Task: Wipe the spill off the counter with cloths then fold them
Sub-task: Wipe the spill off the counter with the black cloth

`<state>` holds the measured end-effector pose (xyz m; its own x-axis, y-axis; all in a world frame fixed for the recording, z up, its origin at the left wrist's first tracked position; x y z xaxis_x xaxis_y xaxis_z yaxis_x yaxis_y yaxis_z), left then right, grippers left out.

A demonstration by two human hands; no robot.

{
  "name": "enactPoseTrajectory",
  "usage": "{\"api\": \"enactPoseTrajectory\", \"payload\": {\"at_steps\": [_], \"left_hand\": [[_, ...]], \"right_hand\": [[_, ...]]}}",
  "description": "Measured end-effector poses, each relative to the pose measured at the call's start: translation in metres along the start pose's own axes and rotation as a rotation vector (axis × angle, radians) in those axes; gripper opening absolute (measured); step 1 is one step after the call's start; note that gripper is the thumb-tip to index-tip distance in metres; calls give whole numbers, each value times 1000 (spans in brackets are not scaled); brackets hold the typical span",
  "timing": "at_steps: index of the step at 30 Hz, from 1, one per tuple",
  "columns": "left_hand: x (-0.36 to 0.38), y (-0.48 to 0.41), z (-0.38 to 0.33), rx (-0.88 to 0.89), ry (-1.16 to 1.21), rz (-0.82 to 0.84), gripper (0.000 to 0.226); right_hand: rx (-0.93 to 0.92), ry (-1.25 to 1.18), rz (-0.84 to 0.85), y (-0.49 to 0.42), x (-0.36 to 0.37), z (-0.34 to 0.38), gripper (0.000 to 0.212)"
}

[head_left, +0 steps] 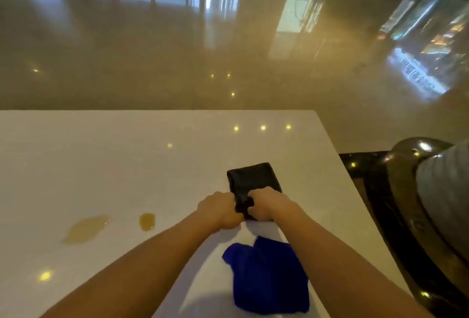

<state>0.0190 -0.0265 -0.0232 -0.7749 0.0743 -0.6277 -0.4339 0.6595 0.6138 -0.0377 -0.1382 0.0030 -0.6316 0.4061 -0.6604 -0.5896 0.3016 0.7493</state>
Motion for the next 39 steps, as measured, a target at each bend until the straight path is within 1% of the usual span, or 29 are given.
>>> {"api": "enactPoseTrajectory", "payload": {"at_steps": [1,3,5,6,7,8,9,10,11,12,14,15,16,17,18,20,22,25,27,28,30,31,33,34,35,36,37,38,39], "left_hand": [[5,-8,-5,23,62,-77,32],[12,-26,-15,-32,222,-250,35],[16,-36,-24,-147,408,-411,48],[17,-41,-28,-200,497,-455,58],[18,-46,-30,-269,570,-480,68],[18,-50,-28,-343,630,-495,75],[19,-54,-25,-404,698,-501,78],[19,-57,-21,-447,761,-502,77],[20,-61,-17,-468,803,-490,75],[21,-63,-14,-469,824,-480,71],[21,-64,-12,-443,858,-431,57],[21,-61,-11,-430,907,-393,45],[21,-60,-11,-409,1000,-351,33],[21,-55,-10,-394,1129,-298,24],[20,-48,-10,-363,1286,-245,22],[15,-27,-2,-285,1544,-202,33],[9,0,20,-208,1599,-247,46],[0,48,64,-171,1523,-364,60],[-3,79,98,-189,1486,-417,67],[-4,92,112,-195,1464,-415,67],[-5,112,135,-234,1348,-429,57],[-4,124,151,-273,1212,-463,47],[-2,149,180,-374,869,-548,32],[1,161,193,-412,733,-608,32],[5,175,210,-437,639,-682,33],[9,188,224,-456,569,-763,35],[15,200,240,-486,506,-844,40],[23,208,254,-538,430,-893,48],[32,214,268,-609,332,-892,58]], "right_hand": [[-8,-44,-29,-5,2,-6,32],[-58,-164,-118,-24,3,-25,27],[-114,-315,-184,-38,3,-41,16],[-121,-405,-214,-42,2,-48,13],[-112,-492,-258,-48,1,-56,18],[-85,-577,-354,-53,-1,-65,24],[-22,-613,-478,-56,-3,-75,23],[58,-597,-585,-59,-3,-83,14],[123,-590,-639,-61,-2,-89,15],[154,-615,-640,-65,1,-91,29],[153,-784,-555,-70,3,-89,57],[144,-918,-488,-71,4,-84,67],[144,-1080,-416,-71,4,-81,70],[134,-1238,-337,-69,5,-74,67],[124,-1340,-262,-65,6,-66,59],[61,-1392,-163,-55,6,-46,36],[-33,-1500,-85,-43,11,-19,21],[-166,-1682,81,-25,21,29,19],[-218,-1665,136,-16,29,68,21],[-232,-1645,125,-12,33,85,21],[-232,-1550,25,-7,39,111,21],[-217,-1447,-70,-4,43,123,25],[-140,-1109,-358,1,46,134,41],[-135,-943,-503,5,46,137,48],[-184,-821,-594,7,48,148,52],[-256,-704,-606,6,54,160,56],[-318,-533,-566,1,64,176,63],[-352,-322,-512,-6,77,190,72],[-367,-105,-468,-17,90,200,82]]}}
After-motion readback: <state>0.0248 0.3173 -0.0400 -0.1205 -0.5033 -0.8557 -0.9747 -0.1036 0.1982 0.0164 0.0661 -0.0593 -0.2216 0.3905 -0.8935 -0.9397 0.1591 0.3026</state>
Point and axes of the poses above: each hand's wrist, its own y-axis away from the middle knuckle, its own x-axis out of the palm, z = x × y, the point moved 4 cm from there along -y, towards the middle knuckle, and after that the axes turned 3 degrees about z, right-handed, at the moved point
